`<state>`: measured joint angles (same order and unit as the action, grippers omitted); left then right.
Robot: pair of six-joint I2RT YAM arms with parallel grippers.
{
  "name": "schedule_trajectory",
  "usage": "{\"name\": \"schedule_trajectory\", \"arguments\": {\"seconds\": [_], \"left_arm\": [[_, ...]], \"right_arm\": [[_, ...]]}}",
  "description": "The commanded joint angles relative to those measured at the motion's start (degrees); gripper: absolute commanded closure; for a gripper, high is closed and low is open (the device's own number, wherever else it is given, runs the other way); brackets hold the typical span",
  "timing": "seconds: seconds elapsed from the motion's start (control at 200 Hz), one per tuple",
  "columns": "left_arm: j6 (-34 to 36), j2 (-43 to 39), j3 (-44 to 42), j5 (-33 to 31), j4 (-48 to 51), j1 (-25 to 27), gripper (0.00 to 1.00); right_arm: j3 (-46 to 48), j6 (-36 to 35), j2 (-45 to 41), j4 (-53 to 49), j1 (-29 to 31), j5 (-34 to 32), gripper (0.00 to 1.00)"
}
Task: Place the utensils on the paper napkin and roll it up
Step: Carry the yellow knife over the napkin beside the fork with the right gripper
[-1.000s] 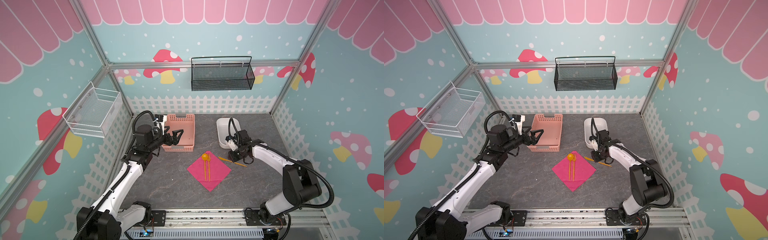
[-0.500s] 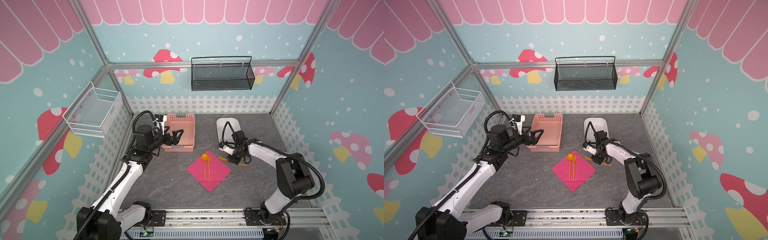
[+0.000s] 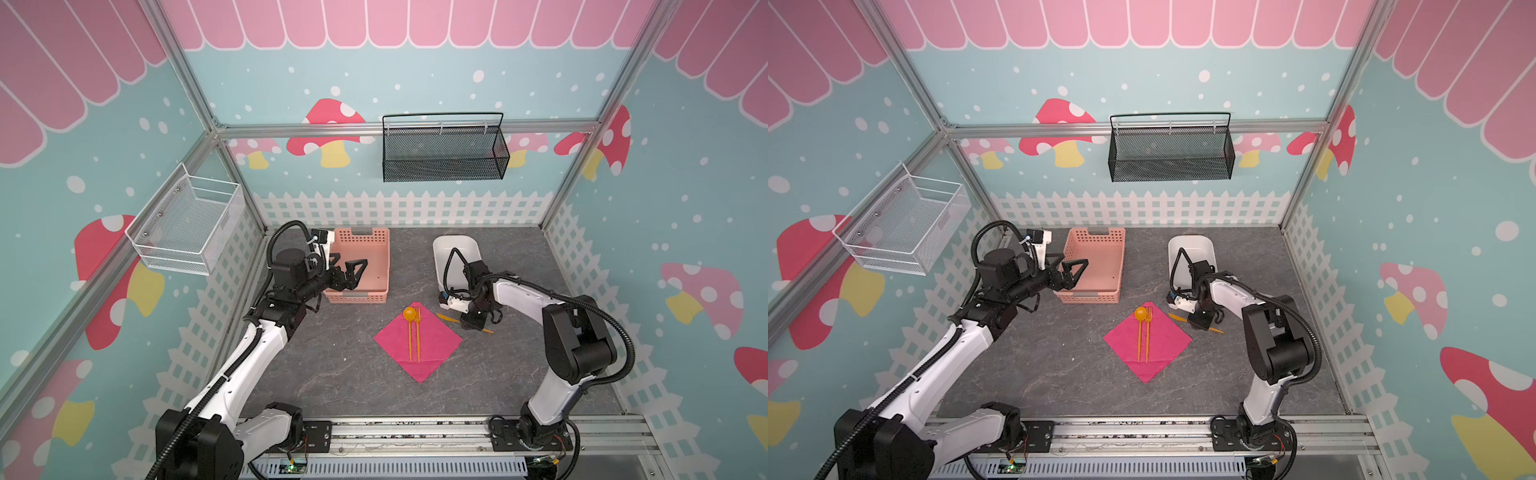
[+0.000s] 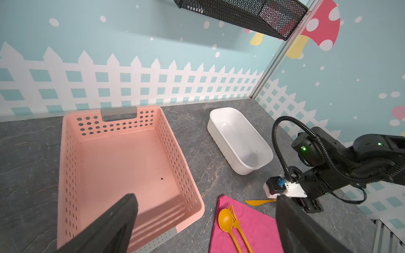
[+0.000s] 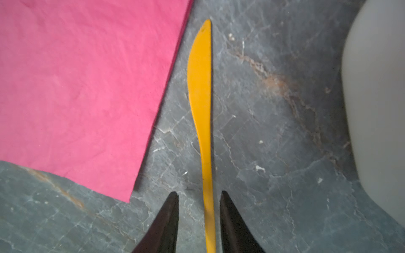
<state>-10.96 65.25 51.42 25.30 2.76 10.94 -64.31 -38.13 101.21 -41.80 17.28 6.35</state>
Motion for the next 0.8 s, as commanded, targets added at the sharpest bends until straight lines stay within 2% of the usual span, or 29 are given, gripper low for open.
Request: {"name": "schedule_trajectory", "arguments": {"seconds": [0.0,0.415,0.796], "left_arm": [[-0.2,-0.1,0.4,1.0,-1.0,-0.2,0.01],[0.8,-1.0,0.5,-0.5,-0.1,-0.2,0.01],[0.9,-1.1,0.6,-0.5,0.0,-0.2,0.01]], "right_arm": [[-2.4,-1.5,1.9,-2.8,-0.8,1.5,0.66],[-3.8,-0.1,6.6,-1.7,-1.2,0.1,0.72],[2.6,4.3,6.4,2.8,1.5,-1.1,0.85]]}}
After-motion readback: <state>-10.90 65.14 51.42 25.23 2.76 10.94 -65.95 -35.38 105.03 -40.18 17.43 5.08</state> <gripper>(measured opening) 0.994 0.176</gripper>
